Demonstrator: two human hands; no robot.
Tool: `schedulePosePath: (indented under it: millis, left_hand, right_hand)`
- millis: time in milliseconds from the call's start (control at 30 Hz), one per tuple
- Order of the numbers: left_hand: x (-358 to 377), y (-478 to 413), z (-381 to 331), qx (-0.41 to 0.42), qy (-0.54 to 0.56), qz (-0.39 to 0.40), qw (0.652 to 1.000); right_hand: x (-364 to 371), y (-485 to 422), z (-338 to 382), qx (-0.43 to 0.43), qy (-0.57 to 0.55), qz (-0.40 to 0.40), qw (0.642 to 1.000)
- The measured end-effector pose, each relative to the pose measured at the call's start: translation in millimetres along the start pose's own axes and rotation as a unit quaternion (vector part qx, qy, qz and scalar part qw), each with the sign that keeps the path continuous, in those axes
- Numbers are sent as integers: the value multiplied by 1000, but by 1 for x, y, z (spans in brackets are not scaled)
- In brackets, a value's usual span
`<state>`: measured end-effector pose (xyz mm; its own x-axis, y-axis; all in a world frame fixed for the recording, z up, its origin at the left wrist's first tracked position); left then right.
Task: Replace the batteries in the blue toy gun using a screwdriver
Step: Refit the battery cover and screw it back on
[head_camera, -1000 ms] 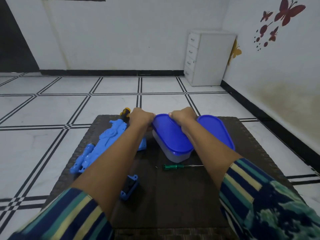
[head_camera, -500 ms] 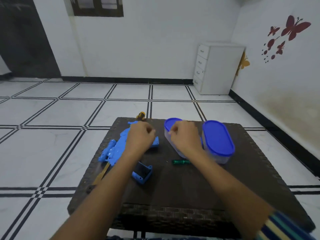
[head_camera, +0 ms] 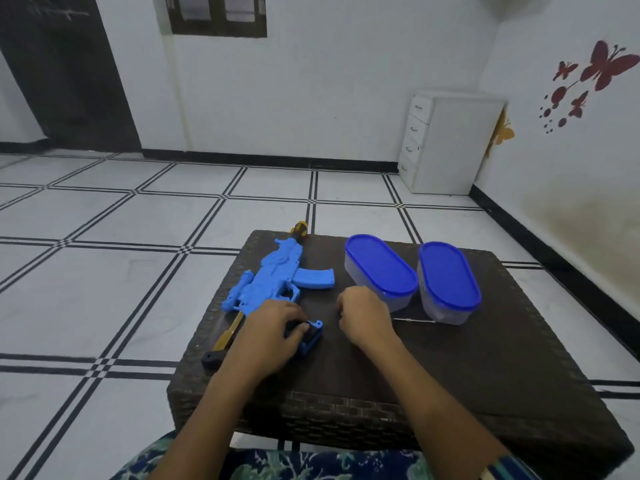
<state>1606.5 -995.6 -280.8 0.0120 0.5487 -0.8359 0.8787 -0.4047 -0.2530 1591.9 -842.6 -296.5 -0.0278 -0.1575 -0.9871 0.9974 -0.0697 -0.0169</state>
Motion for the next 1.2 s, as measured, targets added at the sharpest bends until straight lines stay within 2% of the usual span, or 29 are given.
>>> schedulePosePath:
  millis: [167, 300, 367, 567, 867, 1067, 1200]
  left_hand:
    - [1, -5, 9, -19, 9, -12, 1000]
    - [2, -6, 8, -27, -2, -4, 1000]
    - [3, -7, 10, -31, 0, 0, 1000]
    - [8, -9, 13, -29, 12, 44, 999]
    - [7, -10, 14, -29, 12, 50, 998]
    - [7, -8, 12, -22, 11, 42, 999]
    - [6, -8, 10, -19, 14, 48, 999]
  right_hand:
    - [-2, -5, 2, 0, -7, -14, 1000]
    - [-6, -4, -14, 15, -136, -20, 990]
    - [-13, 1, -23, 16, -167, -30, 985]
    - [-5, 12, -21, 14, -23, 20, 999]
    - [-2, 4, -8, 37, 33, 24, 998]
    - [3, -2, 4, -7, 71, 74, 995]
    - [7, -1, 5, -2, 26, 66, 997]
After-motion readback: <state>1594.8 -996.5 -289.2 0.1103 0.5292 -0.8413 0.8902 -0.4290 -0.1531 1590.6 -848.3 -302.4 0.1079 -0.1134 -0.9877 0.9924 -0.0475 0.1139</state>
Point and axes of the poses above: each hand's wrist, its own y-axis away from the middle knuckle, its own x-axis out of the palm, z = x × y, the point moved 8 cm from there along -y, towards the middle knuckle, and after that the axes turned 3 degrees about -x, right-handed, at the moved point
